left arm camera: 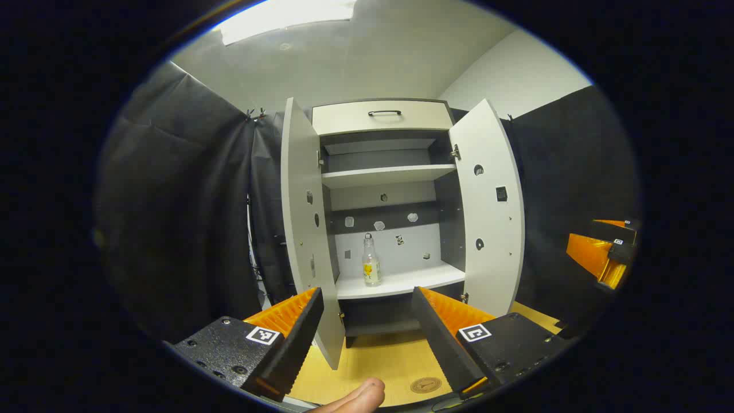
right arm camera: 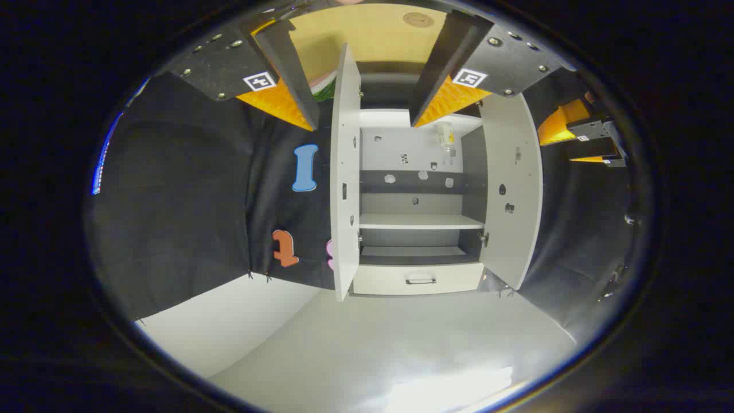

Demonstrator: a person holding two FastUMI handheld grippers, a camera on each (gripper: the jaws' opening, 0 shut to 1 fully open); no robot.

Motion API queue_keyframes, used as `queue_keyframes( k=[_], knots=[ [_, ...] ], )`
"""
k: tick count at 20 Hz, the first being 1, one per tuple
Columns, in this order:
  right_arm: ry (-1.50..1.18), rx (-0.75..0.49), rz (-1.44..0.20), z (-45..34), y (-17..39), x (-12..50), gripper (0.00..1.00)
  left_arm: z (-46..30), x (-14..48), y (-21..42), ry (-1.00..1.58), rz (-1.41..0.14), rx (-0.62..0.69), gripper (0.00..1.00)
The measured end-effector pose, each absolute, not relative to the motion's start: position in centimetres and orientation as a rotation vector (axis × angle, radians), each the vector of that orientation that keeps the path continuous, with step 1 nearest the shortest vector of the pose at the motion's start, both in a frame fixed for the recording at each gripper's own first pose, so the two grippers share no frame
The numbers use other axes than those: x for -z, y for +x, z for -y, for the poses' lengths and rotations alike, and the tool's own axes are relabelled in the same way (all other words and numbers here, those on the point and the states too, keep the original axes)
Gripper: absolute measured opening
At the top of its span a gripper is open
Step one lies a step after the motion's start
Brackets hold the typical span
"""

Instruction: Grasp the bottle in the cabinet with the left hand and place it on the coaster, then close the right door with the right hand and the left door with the left hand.

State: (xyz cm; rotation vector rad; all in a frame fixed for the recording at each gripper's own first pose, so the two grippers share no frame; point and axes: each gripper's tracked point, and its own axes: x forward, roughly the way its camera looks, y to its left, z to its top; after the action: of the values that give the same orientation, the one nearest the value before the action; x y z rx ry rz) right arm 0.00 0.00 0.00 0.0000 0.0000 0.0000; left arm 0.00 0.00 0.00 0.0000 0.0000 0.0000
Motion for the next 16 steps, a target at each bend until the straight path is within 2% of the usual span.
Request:
queue_keyframes(
  k=[9, 16],
  knots=[
    [0.004, -0.038, 0.001, -1.0, 1.8, 0.4, 0.96, 0.0, 0.7, 0.3, -0.030, -0.013, -0.006, 0.98],
    [0.018, -0.045, 0.012, -1.8, 4.7, 1.1, 0.96, 0.6, 2.3, 6.4, -0.053, -0.037, 0.018, 0.98]
  ],
)
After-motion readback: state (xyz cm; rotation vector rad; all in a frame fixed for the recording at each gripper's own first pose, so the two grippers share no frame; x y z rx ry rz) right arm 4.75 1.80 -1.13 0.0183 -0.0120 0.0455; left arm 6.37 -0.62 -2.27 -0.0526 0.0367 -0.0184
